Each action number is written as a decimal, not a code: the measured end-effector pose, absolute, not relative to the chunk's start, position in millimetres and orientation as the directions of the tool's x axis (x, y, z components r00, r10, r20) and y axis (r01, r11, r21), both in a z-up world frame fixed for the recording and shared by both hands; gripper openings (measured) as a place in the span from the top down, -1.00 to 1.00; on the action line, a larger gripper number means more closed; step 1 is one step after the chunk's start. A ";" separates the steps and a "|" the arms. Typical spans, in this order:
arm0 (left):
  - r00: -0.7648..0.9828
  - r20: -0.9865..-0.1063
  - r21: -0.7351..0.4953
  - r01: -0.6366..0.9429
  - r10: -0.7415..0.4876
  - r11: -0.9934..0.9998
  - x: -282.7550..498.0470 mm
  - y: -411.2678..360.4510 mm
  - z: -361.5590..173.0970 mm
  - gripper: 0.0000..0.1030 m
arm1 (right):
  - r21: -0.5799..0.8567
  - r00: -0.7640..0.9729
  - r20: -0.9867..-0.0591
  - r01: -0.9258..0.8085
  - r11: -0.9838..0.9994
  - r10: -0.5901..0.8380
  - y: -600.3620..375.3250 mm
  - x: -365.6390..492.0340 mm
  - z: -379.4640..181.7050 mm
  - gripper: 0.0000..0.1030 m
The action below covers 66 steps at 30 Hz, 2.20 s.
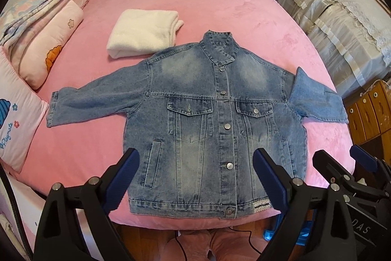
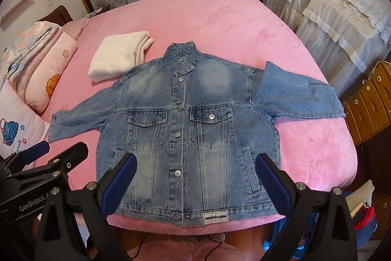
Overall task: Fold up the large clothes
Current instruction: 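Move both grippers over the denim jacket toward its sleeves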
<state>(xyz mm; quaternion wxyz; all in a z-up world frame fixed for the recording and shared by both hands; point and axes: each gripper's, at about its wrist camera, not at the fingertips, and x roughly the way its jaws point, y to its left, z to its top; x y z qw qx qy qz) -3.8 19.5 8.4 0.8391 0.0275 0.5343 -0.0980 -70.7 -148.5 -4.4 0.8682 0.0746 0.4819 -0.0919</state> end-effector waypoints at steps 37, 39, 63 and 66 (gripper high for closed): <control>0.393 -0.909 -0.048 0.228 -0.138 0.972 -2.6 20.1 3.2 -0.78 | 0.023 0.520 -0.845 0.269 0.963 -0.125 -141.2 -78.0 -2.6 -0.91; 0.396 -0.908 -0.042 0.233 -0.135 0.972 -3.1 18.0 4.4 -0.78 | 0.019 0.520 -0.844 0.275 0.961 -0.132 -141.0 -78.2 -1.8 -0.91; 0.470 -0.854 -0.072 0.320 -0.224 0.945 1.3 6.2 42.2 -0.78 | -0.019 0.578 -0.783 0.348 0.937 -0.230 -144.3 -90.8 32.1 -0.90; 0.474 -0.847 -0.077 0.337 -0.240 0.938 1.0 0.4 45.0 -0.78 | -0.023 0.582 -0.775 0.363 0.931 -0.246 -146.5 -93.3 35.4 -0.90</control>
